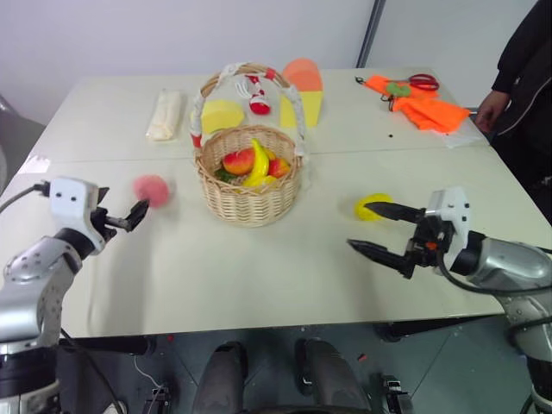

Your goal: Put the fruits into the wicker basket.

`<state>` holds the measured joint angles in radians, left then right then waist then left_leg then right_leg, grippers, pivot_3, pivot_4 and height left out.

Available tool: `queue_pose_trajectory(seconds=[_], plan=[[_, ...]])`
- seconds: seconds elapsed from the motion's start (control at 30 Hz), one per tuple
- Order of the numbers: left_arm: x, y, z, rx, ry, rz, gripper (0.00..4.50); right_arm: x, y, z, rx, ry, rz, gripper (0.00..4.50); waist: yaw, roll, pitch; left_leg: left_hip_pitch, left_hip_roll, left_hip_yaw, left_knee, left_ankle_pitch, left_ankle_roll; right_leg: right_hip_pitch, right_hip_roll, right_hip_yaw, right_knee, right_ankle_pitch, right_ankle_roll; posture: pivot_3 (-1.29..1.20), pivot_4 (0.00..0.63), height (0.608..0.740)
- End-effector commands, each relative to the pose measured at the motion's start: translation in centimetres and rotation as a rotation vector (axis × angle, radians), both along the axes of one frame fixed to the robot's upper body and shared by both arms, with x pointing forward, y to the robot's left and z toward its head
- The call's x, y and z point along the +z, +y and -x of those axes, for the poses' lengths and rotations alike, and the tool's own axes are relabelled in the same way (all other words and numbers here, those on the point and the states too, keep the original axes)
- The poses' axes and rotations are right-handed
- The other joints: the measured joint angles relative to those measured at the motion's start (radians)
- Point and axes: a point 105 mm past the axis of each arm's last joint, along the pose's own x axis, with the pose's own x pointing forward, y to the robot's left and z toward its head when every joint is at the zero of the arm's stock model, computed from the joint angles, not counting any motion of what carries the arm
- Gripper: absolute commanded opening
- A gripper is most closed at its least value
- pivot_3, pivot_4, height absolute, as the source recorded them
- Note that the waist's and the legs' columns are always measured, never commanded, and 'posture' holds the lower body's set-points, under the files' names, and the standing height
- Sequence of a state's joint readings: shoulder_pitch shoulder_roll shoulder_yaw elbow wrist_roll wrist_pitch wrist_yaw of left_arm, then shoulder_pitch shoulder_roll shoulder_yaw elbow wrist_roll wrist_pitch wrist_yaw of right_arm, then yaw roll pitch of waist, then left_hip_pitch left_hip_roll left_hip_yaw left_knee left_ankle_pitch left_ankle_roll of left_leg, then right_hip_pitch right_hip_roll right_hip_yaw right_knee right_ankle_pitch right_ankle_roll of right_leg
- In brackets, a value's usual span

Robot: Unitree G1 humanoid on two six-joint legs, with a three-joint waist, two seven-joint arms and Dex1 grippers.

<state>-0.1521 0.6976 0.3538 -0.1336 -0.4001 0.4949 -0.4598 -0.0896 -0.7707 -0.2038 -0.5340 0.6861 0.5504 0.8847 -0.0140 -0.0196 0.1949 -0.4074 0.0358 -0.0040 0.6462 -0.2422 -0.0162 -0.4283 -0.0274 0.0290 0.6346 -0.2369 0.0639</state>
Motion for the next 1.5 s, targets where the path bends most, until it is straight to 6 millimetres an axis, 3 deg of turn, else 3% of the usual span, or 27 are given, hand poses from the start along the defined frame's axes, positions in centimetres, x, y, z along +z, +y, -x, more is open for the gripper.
queue_pose_trajectory(seconds=[0.03, 0.3, 0.6, 0.7, 0.8, 0.93, 1.03, 1.1, 1.17, 1.23, 1.37, 1.5], plan=[[1.0, 0.4, -1.7, 0.022, 0.018, -0.050, 4.50, 2.1, 2.7, 0.5, 0.065, -0.107, -0.008, 4.30, 0.000, 0.000, 0.000, 0.000, 0.000, 0.000, 0.000, 0.000, 0.000, 0.000, 0.000, 0.000, 0.000, 0.000, 0.000, 0.00, 0.150, 0.740], [0.9, 0.2, -4.4, 0.084, 0.099, -0.028, 4.50, 3.7, 5.9, 0.1, 0.128, -0.209, -0.004, 4.30, 0.000, -0.001, 0.000, -0.001, 0.000, 0.000, 0.000, 0.000, 0.000, 0.000, 0.000, -0.001, 0.000, 0.002, 0.003, 0.00, 0.150, 0.740], [-1.3, -1.4, -5.9, 0.094, 0.222, 0.078, 4.50, 3.7, 6.5, -0.1, 0.157, -0.246, -0.021, 4.30, 0.003, -0.001, 0.000, -0.001, 0.000, -0.001, 0.001, 0.000, 0.000, 0.000, 0.000, -0.001, 0.001, 0.002, 0.004, 0.00, 0.150, 0.740], [-1.3, -1.3, -6.3, 0.111, 0.210, 0.094, 3.70, 3.6, 6.6, -0.1, 0.160, -0.248, -0.024, 4.50, 0.002, -0.001, 0.000, -0.001, 0.000, -0.001, 0.001, 0.000, 0.000, 0.000, 0.000, -0.001, 0.001, 0.002, 0.005, 0.00, 0.150, 0.740], [-1.0, -1.3, -6.5, 0.111, 0.196, 0.084, 2.59, 3.5, 6.7, 0.0, 0.161, -0.249, -0.025, 4.50, 0.000, -0.001, 0.000, -0.001, 0.000, -0.001, 0.001, 0.000, 0.000, 0.000, 0.000, -0.001, 0.002, 0.002, 0.005, 0.00, 0.150, 0.740], [-0.4, 0.4, -5.2, 0.141, 0.179, 0.051, 2.59, 3.6, 6.6, 0.1, 0.146, -0.259, -0.017, 4.50, -0.003, -0.001, 0.000, 0.000, 0.000, -0.002, 0.001, 0.000, 0.000, 0.000, 0.000, -0.001, 0.002, 0.002, 0.005, 0.00, 0.150, 0.740], [2.1, 0.2, -2.8, 0.020, 0.075, 0.059, 2.59, 3.8, 5.9, -0.2, 0.118, -0.266, -0.006, 4.50, -0.008, -0.001, 0.000, 0.000, 0.000, -0.001, 0.000, 0.000, 0.000, -0.001, 0.000, -0.001, 0.002, 0.002, 0.005, 0.00, 0.150, 0.740], [3.9, -1.9, -1.0, -0.140, 0.019, 0.063, 2.59, 3.9, 5.3, -0.5, 0.099, -0.268, 0.003, 4.50, -0.002, -0.001, 0.000, -0.001, 0.001, -0.001, 0.000, 0.000, 0.000, -0.001, 0.000, -0.001, 0.003, 0.002, 0.004, 0.00, 0.150, 0.740], [6.0, -5.7, 0.7, -0.348, -0.019, 0.069, 2.59, 3.9, 4.5, -1.1, 0.075, -0.269, 0.021, 4.50, 0.009, -0.003, 0.001, -0.001, 0.001, -0.001, 0.000, 0.000, 0.000, -0.001, -0.001, -0.002, 0.003, 0.000, 0.001, 0.00, 0.150, 0.740], [7.5, -8.9, 1.3, -0.469, -0.046, 0.083, 2.59, 4.1, 4.0, -1.7, 0.061, -0.270, 0.030, 4.50, 0.023, -0.003, 0.001, -0.001, 0.001, -0.001, 0.001, 0.001, -0.001, 0.001, -0.004, -0.004, 0.002, 0.000, 0.001, 0.00, 0.150, 0.740], [8.7, -14.0, 0.0, -0.565, -0.084, 0.055, 2.59, 4.4, 3.5, -2.8, 0.041, -0.279, 0.042, 4.50, 0.027, -0.002, 0.001, 0.000, -0.001, 0.000, 0.004, 0.001, -0.001, 0.005, -0.004, -0.003, 0.000, 0.001, -0.001, 0.00, 0.150, 0.740], [8.5, -16.9, -2.2, -0.575, -0.089, 0.042, 2.59, 4.7, 3.5, -3.2, 0.030, -0.291, 0.047, 4.50, 0.013, -0.003, 0.001, -0.001, -0.002, 0.000, 0.003, 0.001, -0.001, 0.004, -0.003, -0.001, -0.001, 0.002, 0.004, 0.00, 0.150, 0.740]])
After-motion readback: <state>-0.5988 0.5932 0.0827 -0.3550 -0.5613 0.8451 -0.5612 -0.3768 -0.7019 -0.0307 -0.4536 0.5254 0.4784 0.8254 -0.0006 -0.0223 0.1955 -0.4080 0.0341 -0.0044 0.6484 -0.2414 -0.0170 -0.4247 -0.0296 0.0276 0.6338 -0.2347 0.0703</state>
